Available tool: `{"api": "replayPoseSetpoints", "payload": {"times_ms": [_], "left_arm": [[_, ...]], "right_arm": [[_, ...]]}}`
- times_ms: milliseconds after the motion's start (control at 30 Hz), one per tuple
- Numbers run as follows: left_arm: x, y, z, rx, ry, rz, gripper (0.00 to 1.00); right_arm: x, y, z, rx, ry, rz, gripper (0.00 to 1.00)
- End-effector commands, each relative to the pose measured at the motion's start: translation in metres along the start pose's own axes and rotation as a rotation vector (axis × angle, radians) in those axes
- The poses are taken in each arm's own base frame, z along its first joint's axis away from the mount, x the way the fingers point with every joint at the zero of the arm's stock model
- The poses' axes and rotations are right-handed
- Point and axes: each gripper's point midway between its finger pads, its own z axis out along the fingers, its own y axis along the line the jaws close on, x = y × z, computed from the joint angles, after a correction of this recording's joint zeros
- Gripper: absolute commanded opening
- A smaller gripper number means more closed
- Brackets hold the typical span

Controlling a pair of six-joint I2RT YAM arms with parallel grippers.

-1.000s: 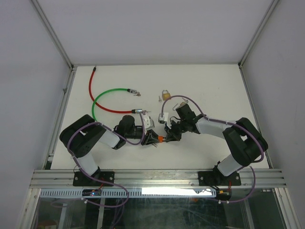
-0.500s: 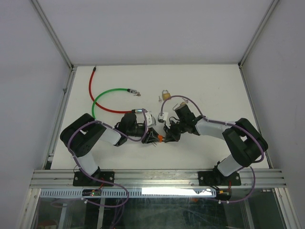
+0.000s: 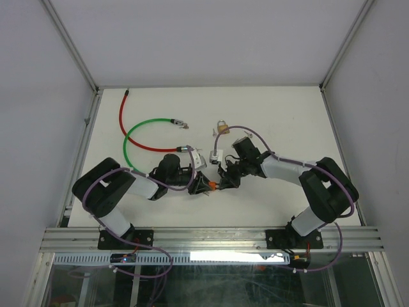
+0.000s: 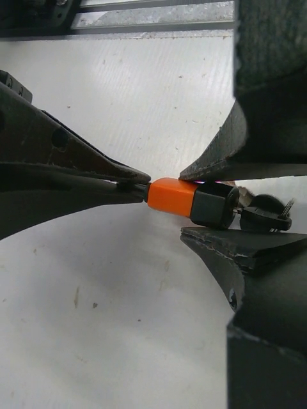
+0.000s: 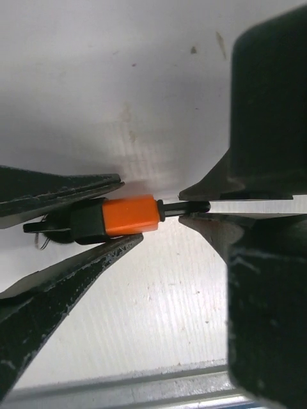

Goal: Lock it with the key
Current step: Lock the lock.

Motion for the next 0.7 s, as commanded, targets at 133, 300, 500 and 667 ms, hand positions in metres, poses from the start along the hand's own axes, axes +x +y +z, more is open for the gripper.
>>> {"api": "replayPoseSetpoints", "payload": {"times_ms": [133,300,500,667], "left_arm": [[-0.080,0.002,-0.031,-0.194,-0.274,0.038,0.51],[-0.089,0.002,-0.043,-0.239,-0.318,0.009,0.62],[-0.111,-0.012,-0.051,-0.197,-0.403,0.001,0.71],[-0.127,-0.021,-0.070,-0.213,-0.490,0.020,0.88]], "right_arm": [[-0.101,0.024,-0.046,-0.190,-0.257,-0.320,0.00],[-0.105,0.023,-0.070,-0.181,-0.255,-0.311,0.00],[-0.102,0.024,-0.082,-0.161,-0.227,-0.313,0.00],[-0.098,0.022,-0.085,-0.169,-0.187,-0.310,0.00]]}}
